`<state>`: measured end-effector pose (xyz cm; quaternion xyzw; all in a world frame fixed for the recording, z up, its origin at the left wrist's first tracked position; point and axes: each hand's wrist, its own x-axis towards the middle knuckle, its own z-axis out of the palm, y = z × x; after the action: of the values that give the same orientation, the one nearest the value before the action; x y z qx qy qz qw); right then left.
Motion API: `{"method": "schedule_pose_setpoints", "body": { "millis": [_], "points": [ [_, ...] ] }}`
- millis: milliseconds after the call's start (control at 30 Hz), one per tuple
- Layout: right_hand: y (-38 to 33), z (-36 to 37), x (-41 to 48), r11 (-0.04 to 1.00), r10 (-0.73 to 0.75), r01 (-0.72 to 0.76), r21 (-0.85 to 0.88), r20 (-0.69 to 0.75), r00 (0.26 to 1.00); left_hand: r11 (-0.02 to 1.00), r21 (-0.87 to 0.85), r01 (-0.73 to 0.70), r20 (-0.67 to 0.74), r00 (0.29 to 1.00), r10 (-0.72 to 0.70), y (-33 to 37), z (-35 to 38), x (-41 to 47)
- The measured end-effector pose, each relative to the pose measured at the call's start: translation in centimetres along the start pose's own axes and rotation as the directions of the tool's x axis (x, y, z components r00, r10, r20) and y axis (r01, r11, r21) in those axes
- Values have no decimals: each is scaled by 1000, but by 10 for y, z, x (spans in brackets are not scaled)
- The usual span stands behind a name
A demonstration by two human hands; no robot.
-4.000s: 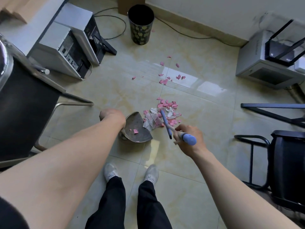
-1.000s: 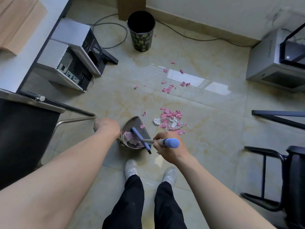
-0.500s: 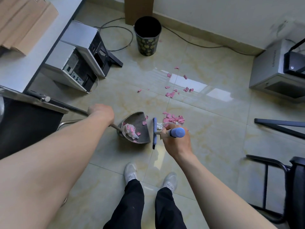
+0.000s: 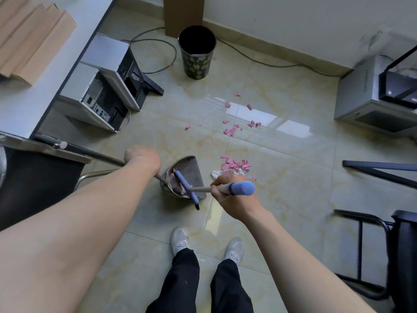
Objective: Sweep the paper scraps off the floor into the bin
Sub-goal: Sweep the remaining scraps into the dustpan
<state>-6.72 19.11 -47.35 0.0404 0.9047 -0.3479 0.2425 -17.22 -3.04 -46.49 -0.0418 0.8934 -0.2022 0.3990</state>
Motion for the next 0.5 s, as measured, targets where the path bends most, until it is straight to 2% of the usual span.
{"method": "schedule_pose_setpoints", "body": {
  "millis": [100, 300, 500],
  "points": [
    [5, -6, -18, 998, 41, -39, 47, -46, 998, 999, 26, -31, -16, 999, 31, 1, 0, -6],
    [23, -33, -37, 964, 221, -184, 190, -196, 955, 997, -10, -73, -20, 997, 72, 24, -9, -18],
    [51, -81, -40, 957, 289, -262, 124, -329, 899, 993, -25, -112, -21, 994, 112, 67, -32, -22]
  ]
}}
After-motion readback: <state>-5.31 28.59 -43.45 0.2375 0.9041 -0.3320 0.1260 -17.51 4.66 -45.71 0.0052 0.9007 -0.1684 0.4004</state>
